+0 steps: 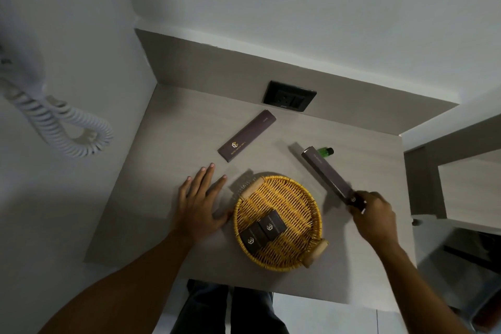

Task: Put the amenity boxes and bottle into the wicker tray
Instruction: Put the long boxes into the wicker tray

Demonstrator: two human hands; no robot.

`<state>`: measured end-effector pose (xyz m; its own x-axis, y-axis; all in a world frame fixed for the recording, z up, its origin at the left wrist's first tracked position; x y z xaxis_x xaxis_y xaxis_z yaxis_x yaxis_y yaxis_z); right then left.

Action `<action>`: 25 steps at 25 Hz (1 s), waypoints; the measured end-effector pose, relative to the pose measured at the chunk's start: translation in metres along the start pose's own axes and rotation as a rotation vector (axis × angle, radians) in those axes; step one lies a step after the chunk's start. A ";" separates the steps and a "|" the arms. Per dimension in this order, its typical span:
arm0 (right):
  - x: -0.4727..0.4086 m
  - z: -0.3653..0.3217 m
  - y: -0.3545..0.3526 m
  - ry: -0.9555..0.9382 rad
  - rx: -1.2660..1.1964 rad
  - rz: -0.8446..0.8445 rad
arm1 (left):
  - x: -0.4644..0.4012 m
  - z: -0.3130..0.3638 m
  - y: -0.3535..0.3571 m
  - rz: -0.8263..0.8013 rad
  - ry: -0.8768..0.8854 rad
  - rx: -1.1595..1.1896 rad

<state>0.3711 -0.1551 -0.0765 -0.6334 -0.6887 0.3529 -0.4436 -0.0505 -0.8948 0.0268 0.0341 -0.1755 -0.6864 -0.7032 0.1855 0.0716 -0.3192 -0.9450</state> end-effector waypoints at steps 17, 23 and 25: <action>0.046 -0.079 0.031 -0.597 0.399 -0.223 | -0.001 0.000 -0.001 -0.047 -0.014 0.039; 0.019 -0.067 0.022 -0.492 0.421 -0.338 | 0.001 0.002 -0.005 -0.018 -0.003 0.060; -0.005 -0.088 0.005 -0.491 0.339 -0.277 | 0.001 0.004 -0.007 0.004 0.014 0.052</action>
<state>0.3161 -0.0882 -0.0581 -0.1260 -0.8636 0.4883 -0.2731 -0.4430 -0.8539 0.0284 0.0327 -0.1677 -0.6957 -0.6960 0.1777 0.1119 -0.3494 -0.9303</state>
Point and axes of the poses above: each hand's wrist, its own x-axis away from the middle knuckle, its own y-axis out of the palm, z = x × y, the point moved 10 cm from there along -x, towards the middle knuckle, and after that the axes turned 8 degrees about -z, right-handed, at the moved point
